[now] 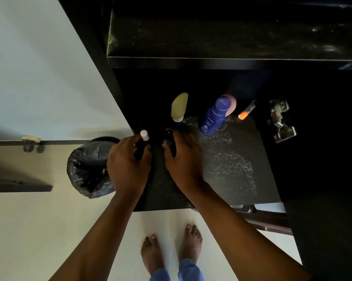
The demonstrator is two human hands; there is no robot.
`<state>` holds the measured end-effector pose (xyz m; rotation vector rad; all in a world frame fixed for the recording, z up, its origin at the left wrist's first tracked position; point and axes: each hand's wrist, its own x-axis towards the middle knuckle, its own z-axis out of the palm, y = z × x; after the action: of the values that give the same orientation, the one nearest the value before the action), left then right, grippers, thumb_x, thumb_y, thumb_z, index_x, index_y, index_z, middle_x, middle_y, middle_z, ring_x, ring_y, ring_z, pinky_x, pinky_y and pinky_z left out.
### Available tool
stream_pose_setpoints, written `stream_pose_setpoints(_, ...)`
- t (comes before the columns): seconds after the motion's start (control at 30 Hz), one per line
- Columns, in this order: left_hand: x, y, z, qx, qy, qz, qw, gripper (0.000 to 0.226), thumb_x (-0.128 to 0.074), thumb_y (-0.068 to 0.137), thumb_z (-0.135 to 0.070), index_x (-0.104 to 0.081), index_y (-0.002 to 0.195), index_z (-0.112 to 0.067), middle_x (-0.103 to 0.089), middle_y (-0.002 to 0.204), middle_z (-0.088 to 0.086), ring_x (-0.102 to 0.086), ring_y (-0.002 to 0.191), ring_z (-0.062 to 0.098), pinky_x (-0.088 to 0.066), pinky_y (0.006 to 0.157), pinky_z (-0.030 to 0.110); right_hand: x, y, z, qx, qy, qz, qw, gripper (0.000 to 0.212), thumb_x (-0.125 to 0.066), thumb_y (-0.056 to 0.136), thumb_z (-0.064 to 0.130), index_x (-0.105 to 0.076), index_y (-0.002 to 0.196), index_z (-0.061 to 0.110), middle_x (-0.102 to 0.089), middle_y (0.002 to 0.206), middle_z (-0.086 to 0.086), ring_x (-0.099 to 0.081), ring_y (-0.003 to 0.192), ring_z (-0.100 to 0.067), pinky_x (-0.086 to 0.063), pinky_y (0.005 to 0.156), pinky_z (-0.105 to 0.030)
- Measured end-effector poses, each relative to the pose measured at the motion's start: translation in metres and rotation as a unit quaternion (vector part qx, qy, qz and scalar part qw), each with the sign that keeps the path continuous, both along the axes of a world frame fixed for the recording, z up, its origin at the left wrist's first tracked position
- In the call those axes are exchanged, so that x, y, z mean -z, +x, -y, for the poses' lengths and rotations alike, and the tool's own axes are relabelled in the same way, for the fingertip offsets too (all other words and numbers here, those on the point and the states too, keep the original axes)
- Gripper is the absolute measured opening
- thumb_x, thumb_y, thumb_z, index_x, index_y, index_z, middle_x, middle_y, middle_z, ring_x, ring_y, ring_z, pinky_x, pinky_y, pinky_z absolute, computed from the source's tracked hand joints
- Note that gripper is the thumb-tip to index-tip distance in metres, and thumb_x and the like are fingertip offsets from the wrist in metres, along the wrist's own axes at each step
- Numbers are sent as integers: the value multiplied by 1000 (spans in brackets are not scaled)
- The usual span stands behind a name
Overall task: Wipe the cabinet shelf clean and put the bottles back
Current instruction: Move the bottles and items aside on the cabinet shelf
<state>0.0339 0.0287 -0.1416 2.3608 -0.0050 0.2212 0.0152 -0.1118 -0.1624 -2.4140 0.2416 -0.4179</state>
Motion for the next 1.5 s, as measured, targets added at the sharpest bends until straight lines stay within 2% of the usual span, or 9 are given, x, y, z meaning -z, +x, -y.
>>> stream_pose_setpoints(0.13, -7, -20, 2, -27, -52, -12, 998, 44, -73, 87, -5, -65, 128, -18, -67, 114, -3, -63, 97, 13, -54, 89, 35, -5, -6, 1, 6, 7, -12, 1000, 47, -69, 95, 21, -60, 139, 9, -66, 134, -12, -59, 128, -32, -52, 104, -44)
stream_pose_setpoints(0.2, -14, -41, -1, -49, -91, -1, 995, 46, -73, 82, 1, -59, 122, -17, -57, 113, -5, -60, 99, 18, -56, 85, 44, -11, -18, 3, 14, 20, -18, 1000, 51, -69, 94, 17, -58, 143, 10, -64, 139, -11, -58, 131, -31, -50, 108, -41)
stream_pose_setpoints(0.33, -35, -73, -1, -58, -109, 23, 992, 33, -70, 84, -16, -54, 113, -21, -56, 107, 1, -59, 90, 27, -52, 73, 54, -24, -49, 15, 64, 41, -27, 997, 43, -70, 93, 9, -65, 135, 17, -69, 128, -4, -64, 120, -24, -54, 102, -38)
stream_pose_setpoints(0.5, -75, -47, 32, 49, -68, 149, 985, 15, -70, 86, -7, -67, 100, -7, -60, 97, 7, -57, 90, 29, -46, 77, 45, -41, -60, 36, 185, 114, -22, 976, 29, -73, 92, 15, -67, 118, 26, -63, 110, 10, -62, 102, -8, -57, 88, -34)
stream_pose_setpoints(0.67, -91, -1, 65, 117, 45, 156, 980, 39, -73, 93, -20, -67, 129, -7, -63, 126, 14, -56, 116, 30, -37, 96, 22, -54, -42, 51, 222, 132, 41, 965, 44, -79, 86, 21, -60, 125, 20, -56, 117, 5, -55, 110, -15, -52, 90, -32)
stream_pose_setpoints(0.83, -85, 32, 86, 109, 144, 125, 976, 35, -70, 95, -27, -65, 119, -3, -63, 117, 24, -58, 107, 40, -50, 85, 43, -50, -23, 62, 225, 119, 54, 966, 52, -82, 85, 28, -58, 129, 15, -58, 123, -1, -49, 112, -10, -35, 88, -3)
stream_pose_setpoints(1.13, -89, 45, 105, 77, 174, 22, 981, 19, -65, 101, -19, -69, 100, 0, -70, 96, 22, -66, 92, 40, -32, 71, 36, -37, -8, 72, 177, 97, 38, 979, 43, -79, 88, 34, -61, 124, 20, -64, 119, 4, -56, 110, -14, -34, 80, -5)
stream_pose_setpoints(1.37, -81, 51, 106, 82, 171, 13, 982, 5, -68, 95, -7, -69, 95, -3, -71, 90, 22, -69, 83, 44, -52, 66, 44, -36, -10, 78, 160, 104, 37, 981, 31, -77, 90, 32, -65, 118, 22, -69, 111, 9, -57, 106, -13, -32, 77, -5)
stream_pose_setpoints(1.5, -92, 42, 108, 98, 151, 46, 983, 11, -69, 93, -5, -74, 104, -7, -75, 97, 18, -72, 87, 41, -45, 68, 35, -36, -19, 80, 161, 124, 51, 978, 33, -76, 92, 31, -63, 122, 24, -69, 113, 8, -61, 103, -12, -41, 82, -13)
